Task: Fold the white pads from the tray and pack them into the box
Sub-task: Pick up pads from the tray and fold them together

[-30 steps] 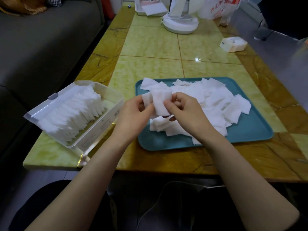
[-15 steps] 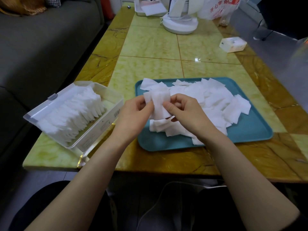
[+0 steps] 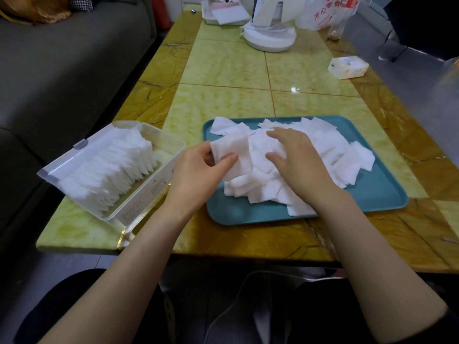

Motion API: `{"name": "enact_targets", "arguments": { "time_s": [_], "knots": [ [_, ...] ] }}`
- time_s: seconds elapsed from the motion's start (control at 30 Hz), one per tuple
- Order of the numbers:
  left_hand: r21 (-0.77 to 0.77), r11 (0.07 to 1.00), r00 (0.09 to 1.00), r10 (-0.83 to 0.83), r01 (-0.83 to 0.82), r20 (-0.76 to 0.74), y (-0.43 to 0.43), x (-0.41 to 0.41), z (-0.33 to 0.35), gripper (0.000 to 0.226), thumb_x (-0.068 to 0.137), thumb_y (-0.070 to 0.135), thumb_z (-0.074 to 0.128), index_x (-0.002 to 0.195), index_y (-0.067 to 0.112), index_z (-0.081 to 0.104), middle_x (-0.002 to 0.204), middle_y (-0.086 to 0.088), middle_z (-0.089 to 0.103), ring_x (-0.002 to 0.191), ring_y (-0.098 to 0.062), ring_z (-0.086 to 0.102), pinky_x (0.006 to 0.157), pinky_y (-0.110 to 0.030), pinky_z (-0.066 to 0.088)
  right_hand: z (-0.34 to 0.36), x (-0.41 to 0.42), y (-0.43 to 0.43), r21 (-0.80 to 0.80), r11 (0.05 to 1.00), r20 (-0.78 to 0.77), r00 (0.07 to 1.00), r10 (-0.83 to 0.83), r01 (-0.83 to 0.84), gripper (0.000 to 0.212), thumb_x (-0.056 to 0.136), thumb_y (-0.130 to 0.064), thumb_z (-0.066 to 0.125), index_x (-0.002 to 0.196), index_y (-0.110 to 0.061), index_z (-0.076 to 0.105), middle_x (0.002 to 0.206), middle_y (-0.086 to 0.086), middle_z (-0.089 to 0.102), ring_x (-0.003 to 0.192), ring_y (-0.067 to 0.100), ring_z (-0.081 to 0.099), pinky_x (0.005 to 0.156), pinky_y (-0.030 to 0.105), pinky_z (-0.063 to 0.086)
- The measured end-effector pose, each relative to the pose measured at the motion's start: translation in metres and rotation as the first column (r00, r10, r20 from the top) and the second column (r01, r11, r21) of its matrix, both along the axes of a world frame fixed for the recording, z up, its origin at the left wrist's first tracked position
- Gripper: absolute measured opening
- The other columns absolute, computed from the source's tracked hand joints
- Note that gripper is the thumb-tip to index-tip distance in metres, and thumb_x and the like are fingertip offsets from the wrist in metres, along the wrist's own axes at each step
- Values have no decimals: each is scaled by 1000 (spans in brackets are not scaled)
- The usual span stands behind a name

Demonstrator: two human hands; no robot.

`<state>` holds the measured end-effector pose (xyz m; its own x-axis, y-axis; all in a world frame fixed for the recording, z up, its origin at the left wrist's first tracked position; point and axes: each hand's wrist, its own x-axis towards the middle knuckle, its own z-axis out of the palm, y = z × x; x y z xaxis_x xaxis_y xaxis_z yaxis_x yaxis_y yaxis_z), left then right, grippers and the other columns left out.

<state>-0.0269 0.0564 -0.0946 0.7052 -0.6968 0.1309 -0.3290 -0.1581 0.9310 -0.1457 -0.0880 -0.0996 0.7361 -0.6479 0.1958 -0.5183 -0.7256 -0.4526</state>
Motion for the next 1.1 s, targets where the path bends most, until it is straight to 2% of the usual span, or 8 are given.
{"name": "enact_targets", "arguments": {
  "time_s": [0.07,0.13,0.37,0.53,0.7,0.83,0.97,1.1],
  "knots": [
    [2,1000,1000,-10,10,-6,1,0,1,15,84,22,70,79,35,64,78,15,69,76,1,66,72,-25,55,-7,-4,-10,-41,999,-237,971,-36,27,54,94,-22,52,144,-19,32,154,3,25,143,23,13,116,35,13],
    [16,1000,1000,-19,19,-7,2,1,0,15,84,23,70,81,36,64,78,18,68,77,4,66,71,-21,54,-13,-6,-15,-68,997,-319,946,-61,41,54,95,-23,50,144,-18,30,153,4,26,142,25,16,112,37,19],
    [31,999,1000,-19,20,-12,2,3,-2,9,84,24,69,88,31,66,81,18,68,80,3,66,73,-22,53,-6,-9,-23,-92,981,-17,985,-171,169,26,96,-13,44,114,-13,62,110,8,65,104,27,54,84,39,44],
    [39,999,1000,8,-8,8,0,4,-3,12,85,24,68,82,34,63,78,17,67,78,3,64,72,-25,54,11,-4,0,108,988,297,945,-138,110,12,96,-21,49,96,-15,60,79,-7,60,72,8,54,67,23,43],
    [60,996,998,58,-60,36,-3,3,-4,1,87,25,65,87,24,65,80,4,71,79,-11,67,72,-34,54,24,2,30,661,723,484,851,-206,-201,20,97,-17,48,105,-4,61,84,5,63,73,6,59,60,17,51],
    [50,998,999,29,-30,28,-3,1,-3,6,89,25,64,83,26,65,73,12,67,67,5,61,57,-12,44,25,6,41,745,600,477,861,-175,-291,22,99,-18,44,108,-8,62,91,2,68,78,6,64,63,18,51],
    [10,1000,1000,-16,16,-6,-3,1,-3,21,88,18,62,78,36,61,73,18,66,66,11,59,58,-9,44,28,2,42,783,487,456,890,-28,-386,24,98,-19,43,109,-9,62,98,5,68,90,14,63,80,30,53],
    [-24,998,996,-64,63,-54,-2,-2,-1,22,88,14,60,80,33,65,68,18,68,68,9,62,62,-10,46,22,6,42,665,712,377,924,-59,-226,13,94,-17,53,97,-10,63,82,5,64,74,8,59,64,19,51]
  ]
}}
